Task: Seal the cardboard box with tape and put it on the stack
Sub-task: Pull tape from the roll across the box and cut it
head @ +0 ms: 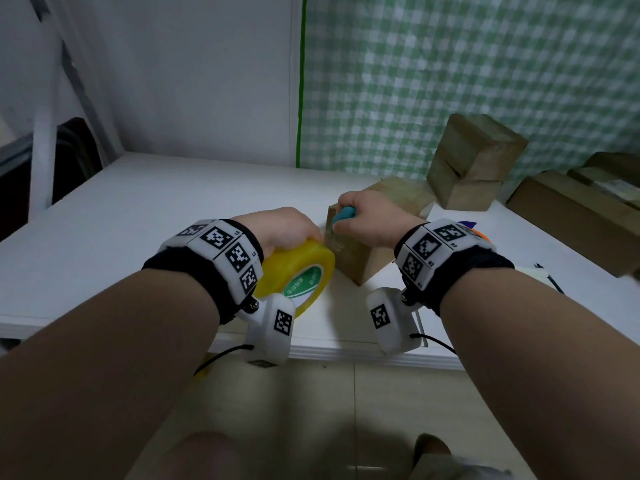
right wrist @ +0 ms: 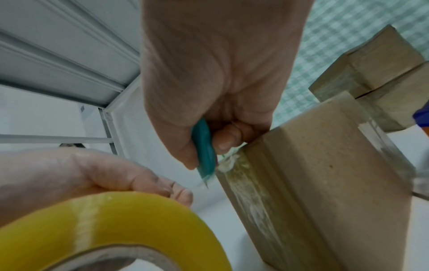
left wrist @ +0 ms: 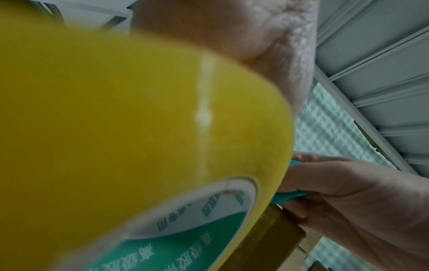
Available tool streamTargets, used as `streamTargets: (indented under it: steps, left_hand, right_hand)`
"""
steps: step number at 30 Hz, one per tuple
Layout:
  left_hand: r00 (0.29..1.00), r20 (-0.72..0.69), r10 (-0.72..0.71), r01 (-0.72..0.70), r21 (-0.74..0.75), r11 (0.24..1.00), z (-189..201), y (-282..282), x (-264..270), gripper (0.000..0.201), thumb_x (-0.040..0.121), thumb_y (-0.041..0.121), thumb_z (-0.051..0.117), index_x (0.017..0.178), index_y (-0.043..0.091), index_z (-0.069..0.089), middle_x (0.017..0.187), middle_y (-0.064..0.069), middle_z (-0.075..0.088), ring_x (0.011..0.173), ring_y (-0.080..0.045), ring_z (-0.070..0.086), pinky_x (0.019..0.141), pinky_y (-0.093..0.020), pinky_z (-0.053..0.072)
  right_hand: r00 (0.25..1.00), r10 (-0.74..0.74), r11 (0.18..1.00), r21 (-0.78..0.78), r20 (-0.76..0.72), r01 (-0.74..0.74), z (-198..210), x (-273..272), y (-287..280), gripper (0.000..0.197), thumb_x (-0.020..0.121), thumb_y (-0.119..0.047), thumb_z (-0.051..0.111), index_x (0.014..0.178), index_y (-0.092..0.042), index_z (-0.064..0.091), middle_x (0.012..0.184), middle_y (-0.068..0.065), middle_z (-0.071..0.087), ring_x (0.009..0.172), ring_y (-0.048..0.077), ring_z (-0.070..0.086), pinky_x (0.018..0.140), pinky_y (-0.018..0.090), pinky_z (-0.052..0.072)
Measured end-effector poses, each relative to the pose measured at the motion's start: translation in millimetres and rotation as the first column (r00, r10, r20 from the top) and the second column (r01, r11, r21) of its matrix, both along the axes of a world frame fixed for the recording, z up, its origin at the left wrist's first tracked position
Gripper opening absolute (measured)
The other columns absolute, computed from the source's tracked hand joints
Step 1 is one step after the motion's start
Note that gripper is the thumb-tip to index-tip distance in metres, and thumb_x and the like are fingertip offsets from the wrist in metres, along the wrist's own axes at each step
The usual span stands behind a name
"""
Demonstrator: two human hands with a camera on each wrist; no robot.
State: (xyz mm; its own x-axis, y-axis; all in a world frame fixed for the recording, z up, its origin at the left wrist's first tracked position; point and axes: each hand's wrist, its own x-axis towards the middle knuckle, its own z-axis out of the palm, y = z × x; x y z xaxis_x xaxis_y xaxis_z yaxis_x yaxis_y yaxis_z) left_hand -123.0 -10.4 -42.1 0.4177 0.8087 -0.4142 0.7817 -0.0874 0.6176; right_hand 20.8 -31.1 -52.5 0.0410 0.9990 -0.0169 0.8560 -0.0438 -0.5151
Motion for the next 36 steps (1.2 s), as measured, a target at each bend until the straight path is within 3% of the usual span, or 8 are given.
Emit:
streamTargets:
  steps: [2,4,9,16,25,28,31,36]
  left_hand:
    - [1.000,0.009,0.025,-0.025,-0.011,1.000,0.8,0.4,-0.6,0.028,0.093,0.025,0.052,0.117,0.014,0.063,0.086,-0.003,0.056,0.072,-0.018,0.051,0.068,-0.030,0.047]
    - [0.999,0.011,0.036,-0.036,-0.015,0.999,1.5,0.0,-0.6,0.028,0.093,0.025,0.053,0.117,0.014,0.063,0.078,0.001,0.052,0.069,-0.016,0.048,0.068,-0.031,0.045]
    - [0.999,0.025,0.046,-0.045,-0.029,0.999,2.1,-0.9,-0.9,0.028,0.093,0.025,0.054,0.117,0.014,0.063,0.080,0.000,0.054,0.071,-0.017,0.050,0.068,-0.031,0.045]
    - [0.998,0.035,0.046,-0.045,-0.029,0.999,1.9,-0.4,-2.2,0.027,0.093,0.024,0.054,0.116,0.013,0.064,0.081,-0.002,0.054,0.071,-0.018,0.049,0.077,-0.035,0.046]
    - [0.997,0.046,0.066,-0.064,-0.045,0.997,1.7,0.6,-3.1,0.027,0.092,0.026,0.054,0.115,0.014,0.063,0.078,-0.001,0.053,0.071,-0.019,0.049,0.076,-0.034,0.044]
    - [0.997,0.044,0.065,-0.063,-0.051,0.997,0.6,1.2,-2.8,0.022,0.093,0.026,0.054,0.112,0.019,0.062,0.079,0.000,0.052,0.072,-0.019,0.049,0.078,-0.036,0.044]
    - [0.996,0.039,0.075,-0.073,-0.059,0.996,0.3,0.9,-2.8,0.016,0.092,0.027,0.055,0.106,0.021,0.061,0.080,-0.001,0.053,0.076,-0.021,0.052,0.078,-0.037,0.045]
    - [0.996,0.041,0.083,-0.080,-0.078,0.994,-1.9,3.6,-4.7,0.032,0.089,0.031,0.058,0.117,0.016,0.061,0.095,-0.008,0.059,0.095,-0.030,0.056,0.087,-0.042,0.049]
  right_hand:
    - [1.000,-0.008,1.000,-0.005,-0.027,0.008,-0.3,0.3,-0.1,0.019,0.084,-0.014,0.060,0.069,-0.020,0.050,0.069,-0.005,0.046,0.069,0.013,0.046,0.053,0.019,0.035]
    - [0.999,-0.003,1.000,-0.003,-0.034,0.002,0.3,0.5,-1.0,0.010,0.083,-0.014,0.061,0.077,-0.013,0.053,0.074,0.000,0.049,0.073,0.016,0.047,0.055,0.021,0.038]
    - [0.998,-0.001,1.000,-0.005,-0.062,0.000,0.8,3.4,0.5,0.026,0.081,-0.015,0.063,0.061,-0.020,0.046,0.065,-0.003,0.046,0.060,0.009,0.044,0.051,0.021,0.035]
    - [0.983,-0.042,0.999,0.021,-0.176,0.046,-0.2,8.3,-1.0,0.028,0.080,-0.015,0.063,0.059,-0.021,0.046,0.061,-0.001,0.044,0.057,0.011,0.042,0.050,0.023,0.035]
    - [0.996,0.004,1.000,0.017,-0.087,-0.002,-1.6,7.7,0.2,0.028,0.080,-0.014,0.063,0.060,-0.019,0.045,0.063,-0.003,0.044,0.058,0.009,0.042,0.051,0.021,0.034]
    - [1.000,0.024,1.000,0.010,-0.003,-0.024,-2.9,6.0,-0.3,0.010,0.082,-0.016,0.061,0.075,-0.011,0.056,0.071,-0.001,0.049,0.062,0.008,0.045,0.052,0.020,0.034]
    - [0.996,0.048,0.999,0.004,0.070,-0.048,-2.8,4.4,-0.1,0.021,0.084,-0.019,0.060,0.099,-0.005,0.064,0.087,0.004,0.055,0.077,0.017,0.051,0.059,0.023,0.040]
    - [0.985,0.084,0.996,-0.002,0.151,-0.085,-5.7,3.9,3.0,0.025,0.084,-0.023,0.061,0.103,-0.009,0.068,0.103,0.012,0.066,0.094,0.025,0.059,0.077,0.033,0.049]
